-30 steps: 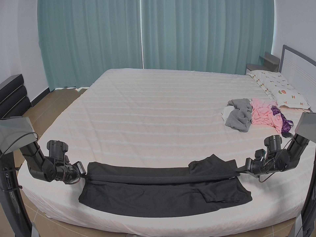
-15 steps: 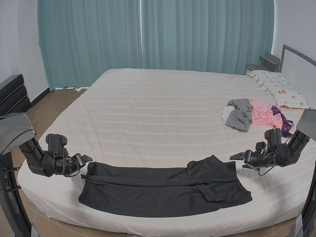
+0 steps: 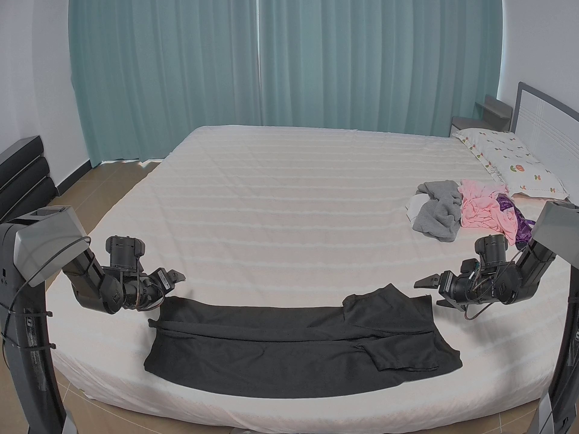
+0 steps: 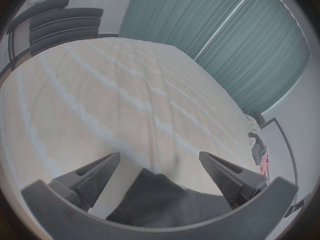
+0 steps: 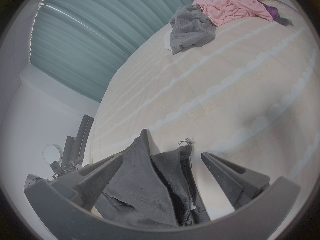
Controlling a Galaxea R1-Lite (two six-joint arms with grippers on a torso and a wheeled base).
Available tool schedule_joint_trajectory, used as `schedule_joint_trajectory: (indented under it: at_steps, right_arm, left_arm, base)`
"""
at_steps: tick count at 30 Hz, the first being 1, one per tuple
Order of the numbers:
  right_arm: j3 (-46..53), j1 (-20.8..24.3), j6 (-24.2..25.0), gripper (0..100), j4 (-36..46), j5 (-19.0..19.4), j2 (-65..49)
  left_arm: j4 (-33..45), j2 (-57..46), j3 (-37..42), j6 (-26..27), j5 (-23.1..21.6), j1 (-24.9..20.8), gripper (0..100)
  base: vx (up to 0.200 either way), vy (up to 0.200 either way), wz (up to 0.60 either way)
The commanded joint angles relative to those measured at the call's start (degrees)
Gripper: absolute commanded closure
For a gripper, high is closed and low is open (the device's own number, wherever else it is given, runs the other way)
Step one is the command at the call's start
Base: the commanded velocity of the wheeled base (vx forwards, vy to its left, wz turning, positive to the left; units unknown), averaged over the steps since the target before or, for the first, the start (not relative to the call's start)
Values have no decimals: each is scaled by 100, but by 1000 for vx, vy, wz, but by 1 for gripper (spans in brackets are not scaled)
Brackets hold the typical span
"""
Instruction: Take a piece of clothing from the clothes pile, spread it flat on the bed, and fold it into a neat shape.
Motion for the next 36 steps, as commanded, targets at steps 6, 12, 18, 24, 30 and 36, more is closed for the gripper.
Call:
schedule_joint_trajectory:
  at_steps: [6,12,18,24,30,36]
  right_arm:
    - [45,2,-6,0,-20,-3,122]
    - [45,11,3,0,-38,-39,157]
    - [1,11,3,0,-38,-311,210]
    - [-16,54,21,0,-38,-513,236]
    - [-157,230,399,0,-108,-636,315]
    - [-166,318,434,0,-372,-847,456]
  left_arm:
    - [-16,188,-83,-14,97,-46,100]
    - [-25,180,14,-23,97,-37,100]
    - [-16,127,5,-137,124,59,100]
    - [-16,-31,23,-304,405,218,100]
    - [-25,-58,111,-304,405,253,100]
    - [-34,-31,111,-295,405,226,100]
  base:
    - [0,0,0]
    - [0,0,0]
    - [0,0,0]
    - [0,0,0]
    - [0,0,0]
    - [0,0,0]
